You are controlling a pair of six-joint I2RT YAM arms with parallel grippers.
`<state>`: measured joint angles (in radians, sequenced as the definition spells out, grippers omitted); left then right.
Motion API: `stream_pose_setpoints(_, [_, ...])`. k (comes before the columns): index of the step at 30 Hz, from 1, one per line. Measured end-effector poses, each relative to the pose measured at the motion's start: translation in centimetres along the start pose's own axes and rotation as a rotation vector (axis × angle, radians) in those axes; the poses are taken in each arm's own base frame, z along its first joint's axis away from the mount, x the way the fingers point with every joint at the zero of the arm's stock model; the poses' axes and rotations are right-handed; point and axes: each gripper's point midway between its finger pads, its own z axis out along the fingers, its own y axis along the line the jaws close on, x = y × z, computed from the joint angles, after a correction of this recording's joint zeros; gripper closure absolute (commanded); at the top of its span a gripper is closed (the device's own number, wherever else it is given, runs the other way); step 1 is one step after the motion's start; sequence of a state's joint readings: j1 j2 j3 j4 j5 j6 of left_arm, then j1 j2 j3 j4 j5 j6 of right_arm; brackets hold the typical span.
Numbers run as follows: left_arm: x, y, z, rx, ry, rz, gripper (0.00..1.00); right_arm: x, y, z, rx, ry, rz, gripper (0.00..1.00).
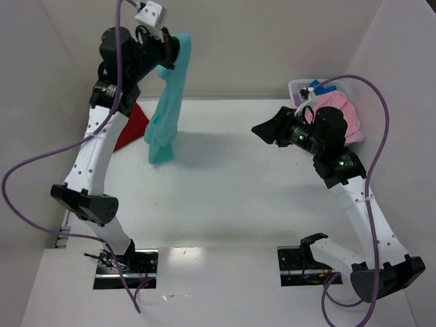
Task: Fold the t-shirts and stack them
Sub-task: Move the tshirt to the center of the board, then flatten out the tshirt
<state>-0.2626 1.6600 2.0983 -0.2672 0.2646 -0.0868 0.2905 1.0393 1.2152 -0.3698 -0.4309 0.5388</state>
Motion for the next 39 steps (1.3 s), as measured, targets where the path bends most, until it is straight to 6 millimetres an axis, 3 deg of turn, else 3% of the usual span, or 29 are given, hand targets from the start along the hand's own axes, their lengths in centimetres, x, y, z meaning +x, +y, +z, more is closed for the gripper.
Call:
stream_pose_setpoints(3, [-0.2, -2.7, 2.5, 0.083, -0.020, 0.030, 1.00, 0.4, -0.5, -0.1, 0.017, 0.001, 0.010, 0.23])
stream_pose_setpoints(4, [0.5, -4.1, 3.3, 0.124, -0.011, 0.028, 1.00, 0.4, -0.7, 0.0, 0.029, -0.004, 0.006, 0.17])
stream_pose_setpoints(8, [3.9, -8.3, 5.3, 0.230, 0.050, 0.004, 1.00, -0.2, -1.4, -0.2, 0.071, -0.037, -0.014, 0.12])
stream_pose_setpoints(10, [6.5, -10.1, 5.8, 0.264, 0.098, -0.010, 1.00, -0.5, -1.7, -0.4, 0.090, -0.053, -0.024, 0.08])
stream_pose_setpoints(13, [12.3, -14.3, 5.8, 0.338, 0.215, -0.040, 0.97, -0.9, -2.4, -0.5, 0.130, -0.073, -0.037, 0.03])
stream_pose_setpoints(14, [14.2, -15.4, 5.6, 0.357, 0.257, -0.049, 0.90, -0.9, -2.7, -0.6, 0.146, -0.079, -0.039, 0.01])
stream_pose_setpoints(15, [16.6, -16.9, 5.2, 0.385, 0.308, -0.057, 0.78, -0.9, -3.0, -0.7, 0.164, -0.082, -0.041, 0.00])
stream_pose_setpoints(16, [18.9, -18.5, 4.6, 0.422, 0.358, -0.064, 0.47, -0.9, -3.4, -0.8, 0.183, -0.083, -0.043, 0.00])
stream_pose_setpoints(17, [20.4, -19.5, 4.1, 0.445, 0.392, -0.073, 0.35, -1.0, -3.7, -0.9, 0.205, -0.088, -0.049, 0.00])
stream_pose_setpoints(18, [21.8, -20.5, 3.6, 0.471, 0.428, -0.085, 0.10, -1.1, -4.1, -1.1, 0.229, -0.095, -0.054, 0.00])
stream_pose_setpoints(20, [23.2, -21.6, 3.1, 0.506, 0.457, -0.088, 0.00, -1.8, -4.7, -1.6, 0.280, -0.119, -0.069, 0.00])
stream_pose_setpoints(24, [23.0, -22.5, 3.0, 0.531, 0.444, -0.084, 0.00, -2.3, -5.1, -1.9, 0.311, -0.133, -0.084, 0.00])
stream_pose_setpoints(27, [23.2, -21.6, 3.4, 0.485, 0.446, -0.065, 0.00, -2.1, -5.6, -1.4, 0.326, -0.117, -0.085, 0.00])
stream_pose_setpoints(30, [24.4, -18.6, 3.4, 0.395, 0.467, -0.043, 0.00, -1.3, -6.5, -0.9, 0.344, -0.092, -0.079, 0.00])
stream_pose_setpoints(31, [25.5, -16.0, 3.4, 0.331, 0.490, -0.056, 0.00, -0.6, -7.2, -0.6, 0.358, -0.073, -0.075, 0.00])
stream_pose_setpoints(33, [26.4, -13.0, 3.5, 0.255, 0.511, -0.076, 0.00, 0.4, -8.1, -0.3, 0.378, -0.045, -0.066, 0.00])
stream_pose_setpoints(35, [28.4, -7.4, 3.7, 0.129, 0.551, -0.123, 0.00, 1.8, -9.5, 0.2, 0.407, -0.006, -0.054, 0.00])
stream_pose_setpoints(39, [32.5, 1.7, 4.4, -0.055, 0.604, -0.202, 0.00, 6.3, -13.2, 1.5, 0.487, 0.122, -0.015, 0.00])
